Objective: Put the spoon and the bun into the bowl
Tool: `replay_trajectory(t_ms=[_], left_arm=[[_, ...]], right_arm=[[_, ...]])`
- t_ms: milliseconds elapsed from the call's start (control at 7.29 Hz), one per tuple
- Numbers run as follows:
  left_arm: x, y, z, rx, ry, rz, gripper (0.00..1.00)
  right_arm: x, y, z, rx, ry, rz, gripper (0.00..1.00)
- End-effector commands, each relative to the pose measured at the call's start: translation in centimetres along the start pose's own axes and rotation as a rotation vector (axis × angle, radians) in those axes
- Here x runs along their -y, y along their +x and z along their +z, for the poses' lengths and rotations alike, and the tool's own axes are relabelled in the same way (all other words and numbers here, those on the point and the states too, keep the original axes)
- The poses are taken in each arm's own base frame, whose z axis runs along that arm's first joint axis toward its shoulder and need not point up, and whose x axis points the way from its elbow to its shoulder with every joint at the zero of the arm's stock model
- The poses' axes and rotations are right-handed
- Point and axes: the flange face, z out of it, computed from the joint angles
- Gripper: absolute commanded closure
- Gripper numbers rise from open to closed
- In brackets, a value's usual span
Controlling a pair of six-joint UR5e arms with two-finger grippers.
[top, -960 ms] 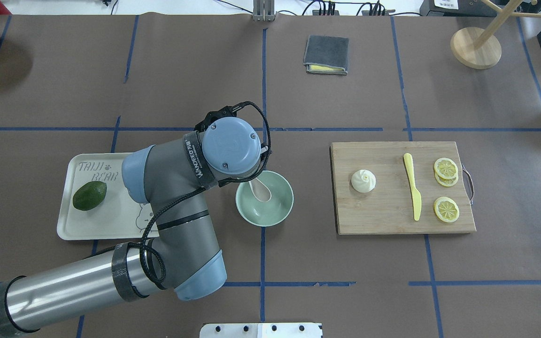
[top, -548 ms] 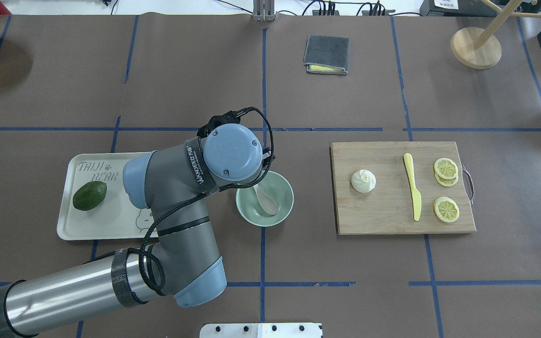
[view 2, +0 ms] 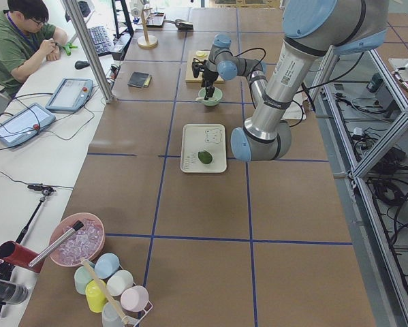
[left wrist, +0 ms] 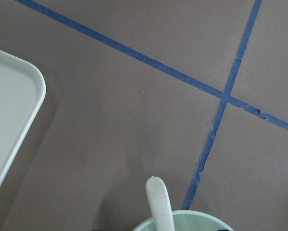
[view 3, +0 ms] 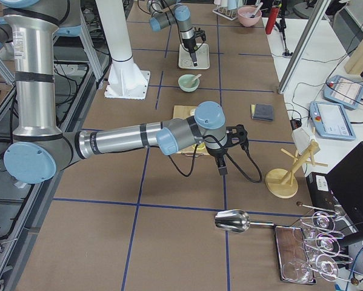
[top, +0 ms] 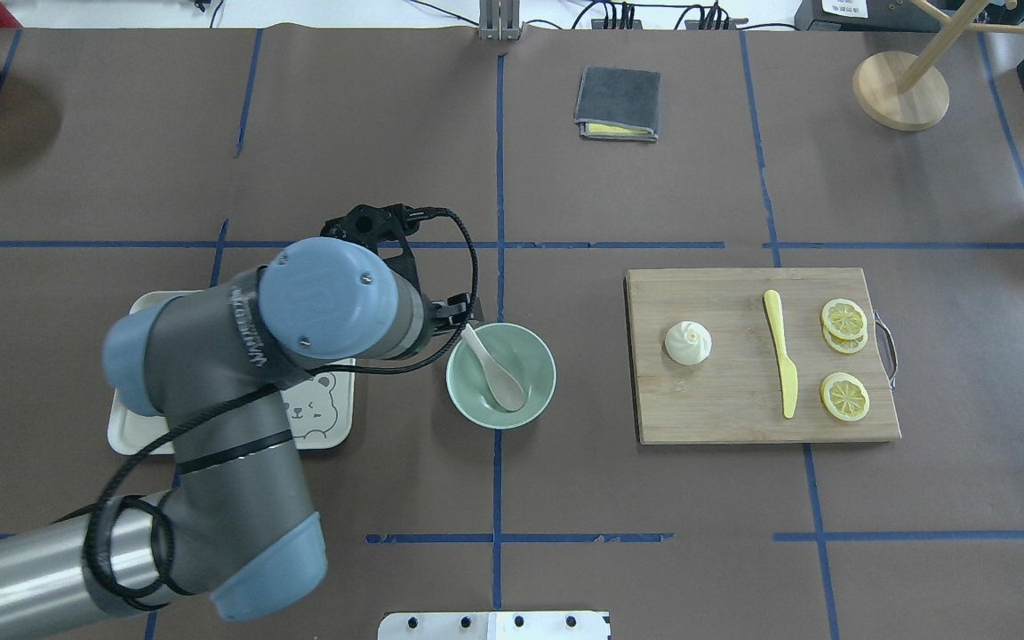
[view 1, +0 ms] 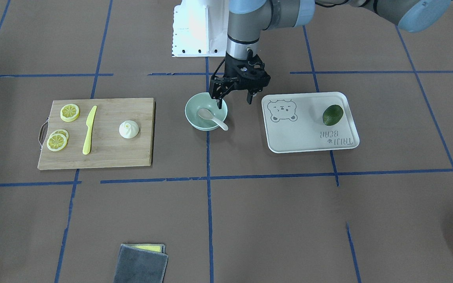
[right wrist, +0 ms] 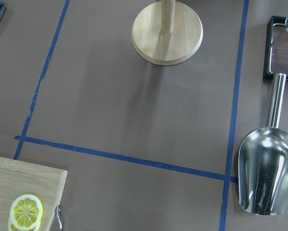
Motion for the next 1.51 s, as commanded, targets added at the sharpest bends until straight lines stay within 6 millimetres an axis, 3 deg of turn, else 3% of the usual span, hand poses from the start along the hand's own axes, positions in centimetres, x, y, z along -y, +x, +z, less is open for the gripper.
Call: replay_trajectory(t_ms=[0, 137, 274, 411, 548, 685, 823, 960, 1097, 1234, 1371], left_arm=[[8.2, -10.0, -3.2, 0.035, -0.003, 0.325, 0.0], [15.0, -17.4, -5.8, 0.046, -0.036, 0.366, 0.0], [19.9, -27.5, -7.9, 0.067, -0.081, 0.442, 0.0], [23.8, -36.0, -9.4, 0.125, -0.087, 0.536, 0.0], [25.9, -44.4, -9.0, 0.152, -0.143, 0.5, 0.0], [25.1, -51.9, -9.2, 0.11, -0.182, 0.464, 0.0], [23.7, -58.2, -11.1, 0.123, -0.179, 0.447, 0.0], [22.9, -60.8, -12.2, 0.109, -0.181, 0.378, 0.0], [19.1, -65.1, -10.8, 0.114, -0.234, 0.316, 0.0], [17.9, -67.4, -12.0, 0.083, -0.228, 0.249, 0.0], [16.6, -68.7, -11.3, 0.063, -0.253, 0.217, 0.0]], right_arm=[[0.2, -2.1, -0.5, 0.034, 0.007, -0.038, 0.0], [0.5, -3.7, -0.3, 0.041, 0.004, -0.071, 0.0], [1.7, -6.9, 0.7, 0.062, -0.006, -0.13, 0.0], [1.7, -7.5, 0.8, 0.069, -0.007, -0.127, 0.0], [1.7, -9.0, 1.0, 0.081, -0.011, -0.15, 0.0], [2.5, -11.3, 1.7, 0.094, -0.019, -0.134, 0.0], [3.3, -13.2, 1.5, 0.109, -0.012, -0.138, 0.0], [3.2, -15.2, 1.2, 0.124, -0.01, -0.167, 0.0], [3.9, -18.0, 1.8, 0.139, -0.023, -0.189, 0.0], [4.4, -22.0, 3.2, 0.143, -0.045, -0.16, 0.0], [5.2, -28.3, 5.6, 0.13, -0.084, -0.152, 0.0]])
